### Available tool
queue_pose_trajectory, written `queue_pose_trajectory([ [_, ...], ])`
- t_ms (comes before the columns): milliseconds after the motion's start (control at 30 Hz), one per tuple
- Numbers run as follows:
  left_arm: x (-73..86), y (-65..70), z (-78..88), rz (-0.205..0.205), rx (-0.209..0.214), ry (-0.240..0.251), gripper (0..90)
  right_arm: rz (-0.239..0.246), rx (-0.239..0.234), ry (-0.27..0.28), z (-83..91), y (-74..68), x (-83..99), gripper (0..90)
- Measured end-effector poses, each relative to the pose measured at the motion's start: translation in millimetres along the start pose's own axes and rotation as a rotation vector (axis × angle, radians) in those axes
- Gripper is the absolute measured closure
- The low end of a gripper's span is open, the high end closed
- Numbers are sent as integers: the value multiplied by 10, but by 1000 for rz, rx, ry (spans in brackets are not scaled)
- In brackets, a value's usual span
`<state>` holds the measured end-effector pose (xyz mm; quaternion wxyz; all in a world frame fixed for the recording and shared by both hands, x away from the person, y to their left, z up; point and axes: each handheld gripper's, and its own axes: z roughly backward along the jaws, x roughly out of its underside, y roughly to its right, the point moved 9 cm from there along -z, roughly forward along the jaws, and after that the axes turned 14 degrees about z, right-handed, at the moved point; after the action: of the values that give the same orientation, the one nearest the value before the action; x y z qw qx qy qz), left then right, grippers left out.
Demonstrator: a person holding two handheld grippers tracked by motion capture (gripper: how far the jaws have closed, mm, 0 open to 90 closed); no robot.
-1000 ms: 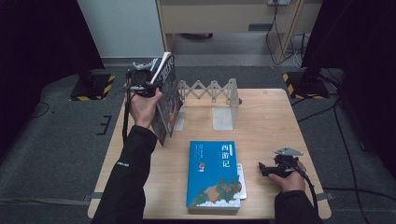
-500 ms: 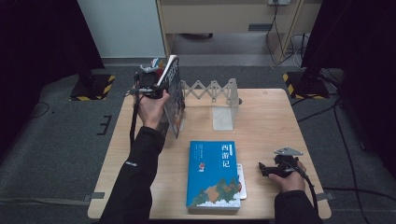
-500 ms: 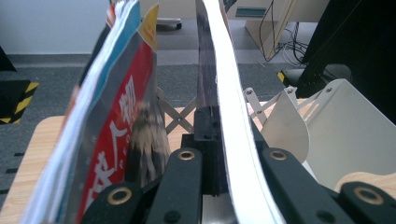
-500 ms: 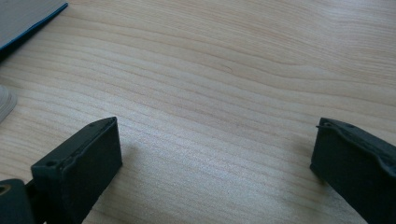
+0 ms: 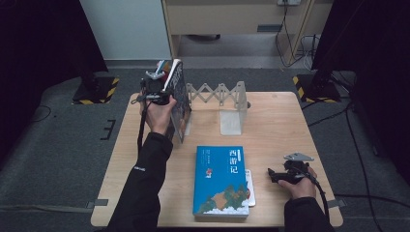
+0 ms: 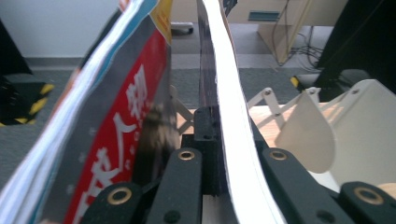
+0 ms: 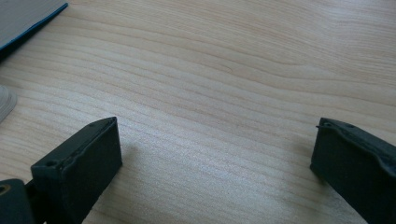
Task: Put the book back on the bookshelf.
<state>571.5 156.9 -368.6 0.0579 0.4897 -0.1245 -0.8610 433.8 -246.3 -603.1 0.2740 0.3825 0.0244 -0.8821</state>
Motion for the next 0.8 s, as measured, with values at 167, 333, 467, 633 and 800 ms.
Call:
queue_pose_trajectory([
  [167, -8, -17, -3, -5, -16, 25, 822, 1, 2, 0, -1, 0, 0, 17],
  [333, -4, 5, -17, -19, -23, 34, 821, 2, 2, -1, -1, 1, 0, 17],
  [467, 26, 14, -30, -49, -39, 31, 821, 1, 2, 0, -1, 1, 0, 17],
  [633, 44, 5, -43, -51, -44, 33, 821, 0, 2, -1, -1, -1, 0, 17],
  [800, 58, -13, -51, -64, -60, 31, 821, 0, 2, -1, -1, -1, 0, 17],
])
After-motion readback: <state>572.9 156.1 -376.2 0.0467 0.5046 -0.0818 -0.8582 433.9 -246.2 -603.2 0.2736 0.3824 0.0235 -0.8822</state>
